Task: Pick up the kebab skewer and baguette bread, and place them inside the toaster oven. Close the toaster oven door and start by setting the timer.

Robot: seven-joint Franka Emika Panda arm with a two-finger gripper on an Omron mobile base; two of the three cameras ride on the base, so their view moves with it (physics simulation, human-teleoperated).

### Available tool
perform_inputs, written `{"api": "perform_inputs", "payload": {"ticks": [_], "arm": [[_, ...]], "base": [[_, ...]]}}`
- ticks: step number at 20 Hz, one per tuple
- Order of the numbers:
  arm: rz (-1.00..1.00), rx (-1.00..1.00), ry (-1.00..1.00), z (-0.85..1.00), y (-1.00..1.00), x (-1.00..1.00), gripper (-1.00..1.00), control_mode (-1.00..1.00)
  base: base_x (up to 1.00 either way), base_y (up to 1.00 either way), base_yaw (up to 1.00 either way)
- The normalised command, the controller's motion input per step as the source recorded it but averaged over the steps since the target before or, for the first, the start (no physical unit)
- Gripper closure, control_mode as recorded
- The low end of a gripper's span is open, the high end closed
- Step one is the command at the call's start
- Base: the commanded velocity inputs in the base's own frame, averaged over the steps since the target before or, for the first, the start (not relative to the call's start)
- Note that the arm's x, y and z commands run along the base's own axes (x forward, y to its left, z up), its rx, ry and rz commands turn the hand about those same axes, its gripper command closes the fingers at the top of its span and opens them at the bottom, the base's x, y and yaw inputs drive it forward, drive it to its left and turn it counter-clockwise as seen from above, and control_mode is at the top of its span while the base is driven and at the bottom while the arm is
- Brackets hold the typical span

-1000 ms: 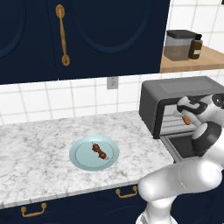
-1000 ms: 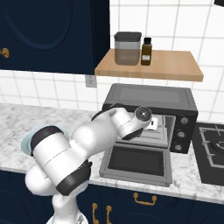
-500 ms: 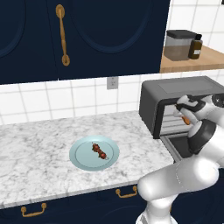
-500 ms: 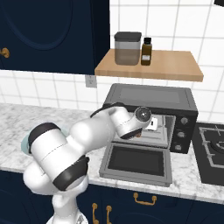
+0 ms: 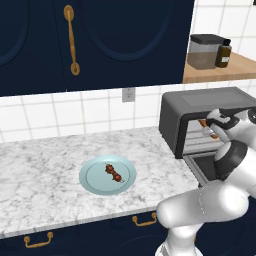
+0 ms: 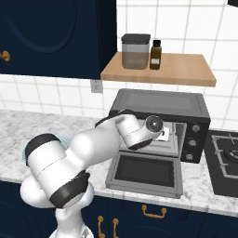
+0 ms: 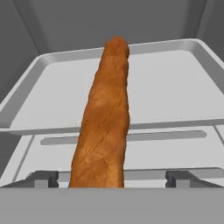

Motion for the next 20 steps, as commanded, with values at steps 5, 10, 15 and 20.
{"api": "perform_inputs", "payload": {"ticks": [5,10,15,20], "arm": [[0.00,0.00,0.00,0.21,-0.11,-0.91,-1.00,-1.00],[0.00,0.00,0.01,0.11,-0.16,-0.15,-1.00,-1.00],[0.00,0.00,0.00,0.00,-0.31,0.11,-1.00,-1.00],[0.00,0.00,0.02,0.00,-0.13,0.36,-1.00,-1.00]], "base": [[0.00,0.00,0.00],[0.00,0.00,0.00],[0.00,0.00,0.00],[0.00,0.00,0.00]]}}
